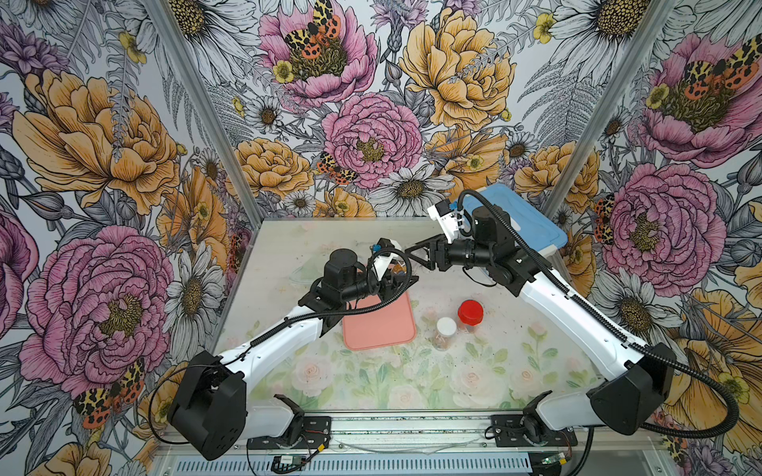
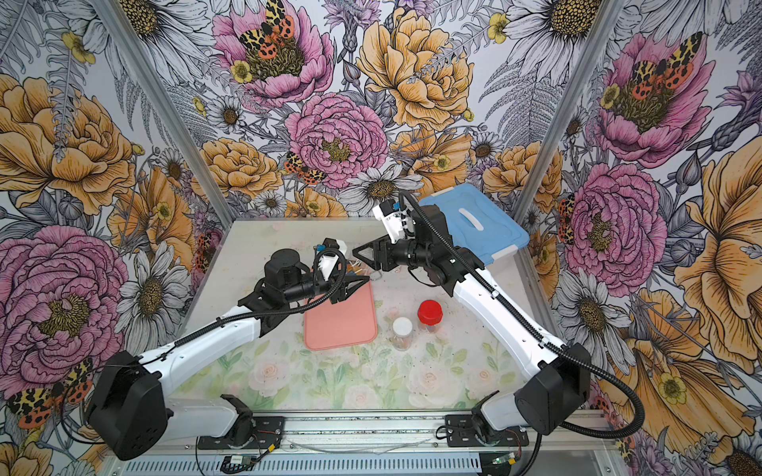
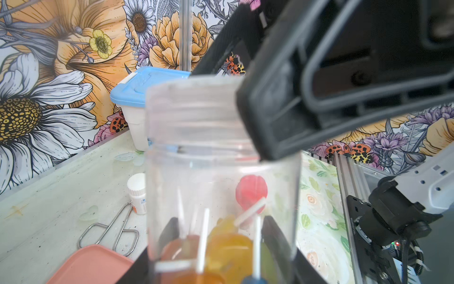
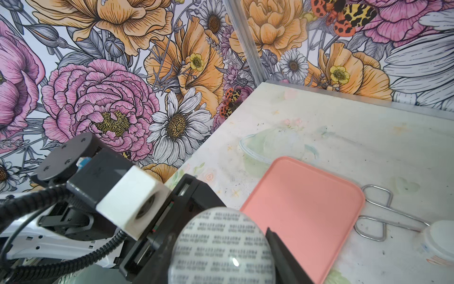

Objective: Pour the candies out of the jar
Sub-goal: Unscrew the lid from the jar.

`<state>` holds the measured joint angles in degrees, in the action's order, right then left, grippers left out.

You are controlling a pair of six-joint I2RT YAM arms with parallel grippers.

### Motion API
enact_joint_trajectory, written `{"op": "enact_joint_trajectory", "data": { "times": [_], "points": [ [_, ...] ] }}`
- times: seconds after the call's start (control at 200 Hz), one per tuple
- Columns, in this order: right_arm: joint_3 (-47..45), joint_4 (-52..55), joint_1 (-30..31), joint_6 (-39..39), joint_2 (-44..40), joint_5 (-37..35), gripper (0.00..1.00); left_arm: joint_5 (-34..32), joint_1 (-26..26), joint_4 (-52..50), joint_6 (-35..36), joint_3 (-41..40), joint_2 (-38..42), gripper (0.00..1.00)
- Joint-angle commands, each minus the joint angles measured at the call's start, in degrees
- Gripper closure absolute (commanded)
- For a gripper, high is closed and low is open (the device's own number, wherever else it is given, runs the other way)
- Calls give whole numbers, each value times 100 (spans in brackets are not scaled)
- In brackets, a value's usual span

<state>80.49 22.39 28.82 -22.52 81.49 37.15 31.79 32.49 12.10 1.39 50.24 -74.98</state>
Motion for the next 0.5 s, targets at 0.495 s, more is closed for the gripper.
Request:
{"op": "enact_joint_trajectory", "data": {
  "times": [0.495],
  "points": [
    [352,-844,-87,-818,-115,1247,58,6,-158,365,-139,-127,36,100]
  ]
}}
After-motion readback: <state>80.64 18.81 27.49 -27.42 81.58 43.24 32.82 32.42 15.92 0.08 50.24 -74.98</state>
